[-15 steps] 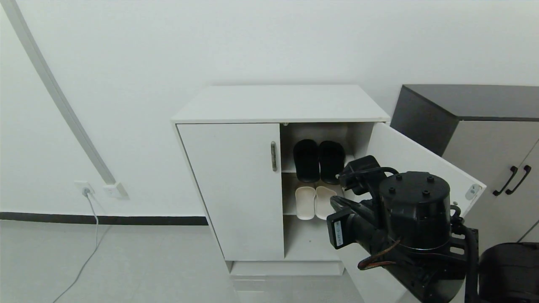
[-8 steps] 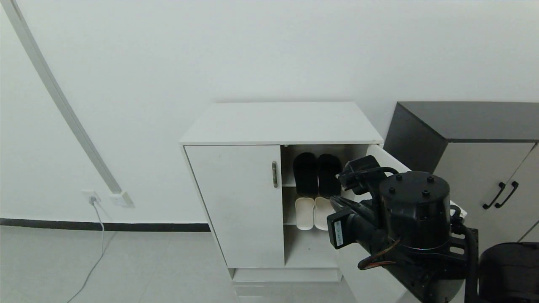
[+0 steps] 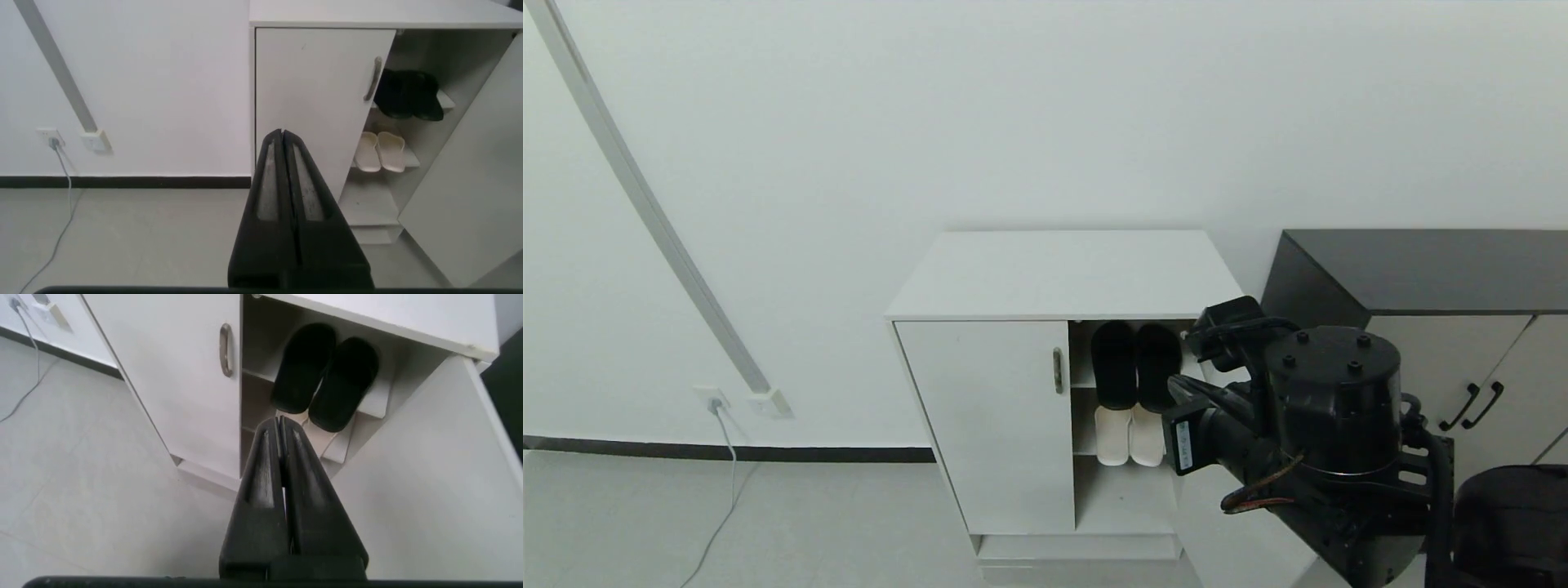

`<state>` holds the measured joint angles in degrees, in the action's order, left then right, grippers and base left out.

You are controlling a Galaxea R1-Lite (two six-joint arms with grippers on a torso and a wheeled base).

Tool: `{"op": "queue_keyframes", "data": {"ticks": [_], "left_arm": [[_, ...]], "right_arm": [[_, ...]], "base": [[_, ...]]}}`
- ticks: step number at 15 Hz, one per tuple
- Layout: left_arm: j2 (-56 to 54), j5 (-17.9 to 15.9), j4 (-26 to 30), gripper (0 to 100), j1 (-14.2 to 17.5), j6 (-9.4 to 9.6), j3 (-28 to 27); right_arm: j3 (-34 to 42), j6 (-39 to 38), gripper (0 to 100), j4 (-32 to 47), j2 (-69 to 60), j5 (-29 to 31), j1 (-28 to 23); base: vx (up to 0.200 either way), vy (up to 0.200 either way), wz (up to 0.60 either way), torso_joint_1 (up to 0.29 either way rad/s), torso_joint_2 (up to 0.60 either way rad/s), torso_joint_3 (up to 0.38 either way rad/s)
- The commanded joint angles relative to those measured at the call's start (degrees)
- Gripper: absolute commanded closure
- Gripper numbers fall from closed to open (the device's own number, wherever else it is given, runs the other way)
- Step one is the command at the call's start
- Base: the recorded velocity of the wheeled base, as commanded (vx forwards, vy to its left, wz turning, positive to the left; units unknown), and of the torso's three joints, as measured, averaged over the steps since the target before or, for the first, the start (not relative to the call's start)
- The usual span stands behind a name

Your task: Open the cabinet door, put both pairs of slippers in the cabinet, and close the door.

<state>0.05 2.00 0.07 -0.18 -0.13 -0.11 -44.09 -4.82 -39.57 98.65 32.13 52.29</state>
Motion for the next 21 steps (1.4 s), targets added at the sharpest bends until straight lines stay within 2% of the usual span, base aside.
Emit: {"op": "queue_keyframes", "data": {"ticks": [1,6,12,18,21], "left_arm": [[0.04,0.02,0.01,100,0.01,-0.04,0.02],[0.04,0.02,0.01,100,0.01,-0.04,0.02],[0.04,0.02,0.01,100,0.01,-0.04,0.02],[0.04,0.02,0.01,100,0.01,-0.04,0.02],[0.04,0.02,0.01,100,0.01,-0.04,0.02]], "right_arm": [[0.06,-0.02,100,-0.07,-0.21,0.03,0.01],[0.41,0.07,100,-0.07,-0.30,0.03,0.01],[0.68,0.07,100,0.02,-1.00,0.03,0.01],[1.20,1.04,100,-1.12,-1.00,0.03,-0.08],[1.20,1.12,100,-1.21,-1.00,0.03,-0.17]], "base": [[0.000,0.000,0.00,0.051,-0.10,-0.061],[0.000,0.000,0.00,0.000,0.00,0.000],[0.000,0.000,-0.60,0.006,0.00,-0.002],[0.000,0.000,0.00,0.000,0.00,0.000],[-0.200,0.000,0.00,0.003,0.01,0.001]]}}
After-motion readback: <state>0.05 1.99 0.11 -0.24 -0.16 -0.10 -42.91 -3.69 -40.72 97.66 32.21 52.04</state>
